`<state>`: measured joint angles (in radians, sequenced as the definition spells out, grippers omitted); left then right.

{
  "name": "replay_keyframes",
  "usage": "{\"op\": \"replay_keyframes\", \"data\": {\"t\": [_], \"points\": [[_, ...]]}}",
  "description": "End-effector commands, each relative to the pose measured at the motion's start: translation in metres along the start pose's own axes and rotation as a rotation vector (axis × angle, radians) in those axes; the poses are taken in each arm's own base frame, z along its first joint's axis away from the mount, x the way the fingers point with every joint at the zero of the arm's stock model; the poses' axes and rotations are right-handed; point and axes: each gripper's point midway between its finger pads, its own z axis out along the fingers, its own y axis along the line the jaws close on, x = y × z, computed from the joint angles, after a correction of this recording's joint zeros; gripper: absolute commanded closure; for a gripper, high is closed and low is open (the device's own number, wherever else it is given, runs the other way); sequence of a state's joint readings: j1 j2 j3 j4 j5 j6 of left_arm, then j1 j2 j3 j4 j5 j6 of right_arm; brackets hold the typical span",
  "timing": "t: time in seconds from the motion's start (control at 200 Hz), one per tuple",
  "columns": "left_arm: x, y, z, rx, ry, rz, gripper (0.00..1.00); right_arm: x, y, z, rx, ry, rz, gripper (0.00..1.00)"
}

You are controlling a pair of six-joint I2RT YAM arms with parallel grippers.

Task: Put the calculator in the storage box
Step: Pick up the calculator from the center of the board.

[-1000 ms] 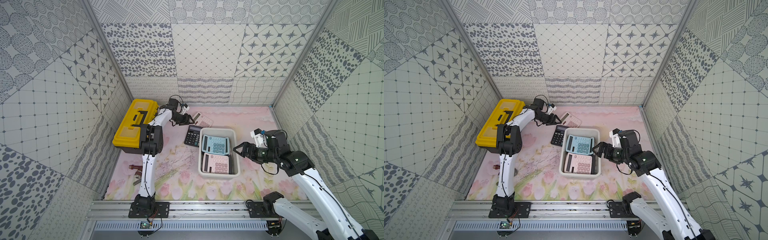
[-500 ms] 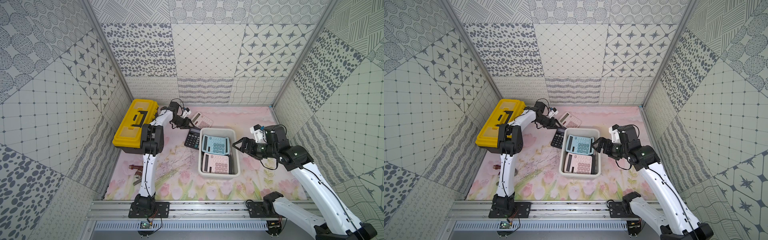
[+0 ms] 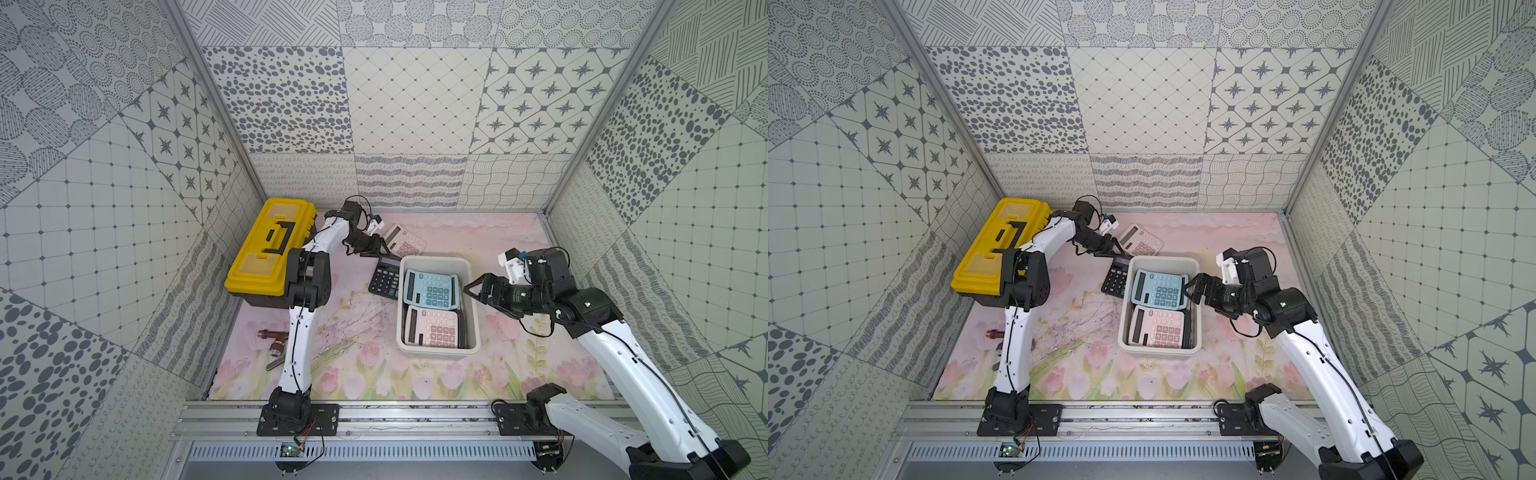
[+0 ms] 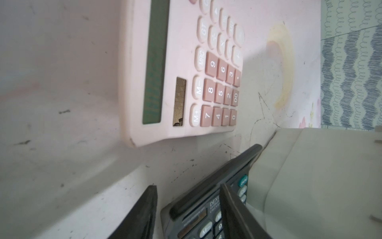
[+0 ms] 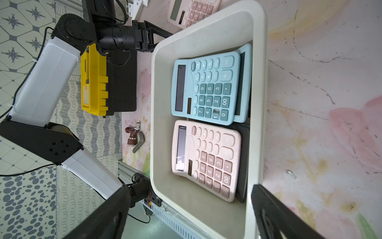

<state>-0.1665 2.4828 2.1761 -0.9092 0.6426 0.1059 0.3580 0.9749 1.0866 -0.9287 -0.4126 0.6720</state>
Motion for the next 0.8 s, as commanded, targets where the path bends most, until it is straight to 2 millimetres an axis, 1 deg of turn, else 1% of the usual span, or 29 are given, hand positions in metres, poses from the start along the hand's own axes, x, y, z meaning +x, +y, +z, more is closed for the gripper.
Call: {"op": "replay_keyframes", "data": {"t": [0.0,0.13,0.305,0.415,0.55,0.665,0.795], "points": [[0.016,0.006,0.006,-0.125,0.085,0.033,0.49,-0.012,0.011,-0.002,-0.037,-0.039,-0.034,0.03],[0.022,0.011,0.002,-0.195,0.103,0.057,0.51,-0.010,0.008,0.001,-0.034,-0.035,-0.034,0.03],[0.025,0.015,-0.009,-0.273,0.117,0.071,0.61,-0.010,0.007,0.004,-0.038,-0.027,-0.038,0.03],[0.031,0.023,-0.017,-0.345,0.123,0.069,0.65,-0.012,0.009,0.004,-0.045,-0.027,-0.043,0.03],[0.049,0.035,-0.025,-0.434,0.151,0.026,0.68,-0.013,0.010,0.006,-0.054,-0.030,-0.044,0.03],[0.065,0.039,-0.030,-0.477,0.168,-0.012,0.68,-0.012,0.011,0.009,-0.072,-0.027,-0.038,0.03],[0.085,0.044,-0.040,-0.549,0.184,-0.065,0.68,-0.011,0.012,0.010,-0.084,-0.025,-0.039,0.03]]}}
